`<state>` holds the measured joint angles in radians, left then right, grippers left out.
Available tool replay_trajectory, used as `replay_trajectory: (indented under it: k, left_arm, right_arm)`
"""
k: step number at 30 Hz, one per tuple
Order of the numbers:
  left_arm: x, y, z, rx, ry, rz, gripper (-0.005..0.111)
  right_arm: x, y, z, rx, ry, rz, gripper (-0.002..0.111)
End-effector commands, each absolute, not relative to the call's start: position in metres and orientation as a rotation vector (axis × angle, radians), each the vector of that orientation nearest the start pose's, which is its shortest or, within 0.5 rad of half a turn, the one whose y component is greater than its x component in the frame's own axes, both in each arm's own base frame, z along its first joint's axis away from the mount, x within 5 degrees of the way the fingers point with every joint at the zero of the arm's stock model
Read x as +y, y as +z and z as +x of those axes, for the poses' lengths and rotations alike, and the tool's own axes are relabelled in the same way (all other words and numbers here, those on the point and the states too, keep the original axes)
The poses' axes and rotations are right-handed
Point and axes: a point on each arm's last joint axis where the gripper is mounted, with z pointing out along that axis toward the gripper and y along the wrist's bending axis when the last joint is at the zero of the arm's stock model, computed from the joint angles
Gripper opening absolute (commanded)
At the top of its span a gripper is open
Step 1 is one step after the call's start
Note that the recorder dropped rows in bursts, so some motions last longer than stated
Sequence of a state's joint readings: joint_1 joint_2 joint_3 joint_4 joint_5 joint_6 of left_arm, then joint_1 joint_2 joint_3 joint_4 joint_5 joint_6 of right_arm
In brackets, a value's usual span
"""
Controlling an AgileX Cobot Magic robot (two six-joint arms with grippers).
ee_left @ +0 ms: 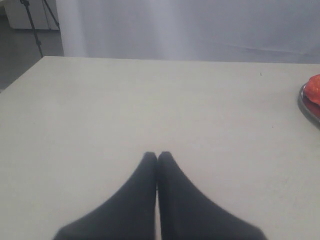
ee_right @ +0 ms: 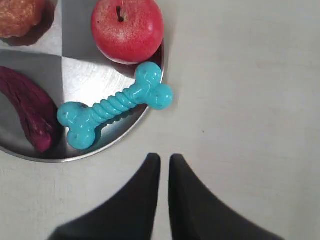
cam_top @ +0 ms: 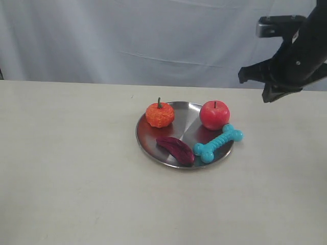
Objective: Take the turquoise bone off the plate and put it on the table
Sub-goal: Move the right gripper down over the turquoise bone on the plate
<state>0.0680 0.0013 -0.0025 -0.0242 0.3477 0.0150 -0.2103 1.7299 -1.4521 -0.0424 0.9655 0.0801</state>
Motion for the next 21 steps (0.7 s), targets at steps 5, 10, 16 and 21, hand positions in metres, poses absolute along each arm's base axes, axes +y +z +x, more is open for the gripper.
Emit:
replay_trajectory:
  k: [5,10,16,21]
  left_arm:
    - [0.002,0.182,0.053,1.825,0.025,-0.061,0.000]
    - [0.002,0.182,0.053,1.825,0.025,-0.061,0.000]
    - [0.002,0.182,0.053,1.825,0.025,-0.061,0.000]
    - [0.002,0.182,0.053,1.825,0.025,-0.061,0.000]
  right_arm:
    - [-0.080,0.224,0.392,2.822,0.000,0.362,0.065]
    - [-0.082,0.192,0.403,2.855,0.007,0.372,0.056]
    - [-0.085,0.179,0.415,2.788,-0.012,0.316,0.053]
    - [-0.084,0.175,0.416,2.804,-0.029,0.138,0.053]
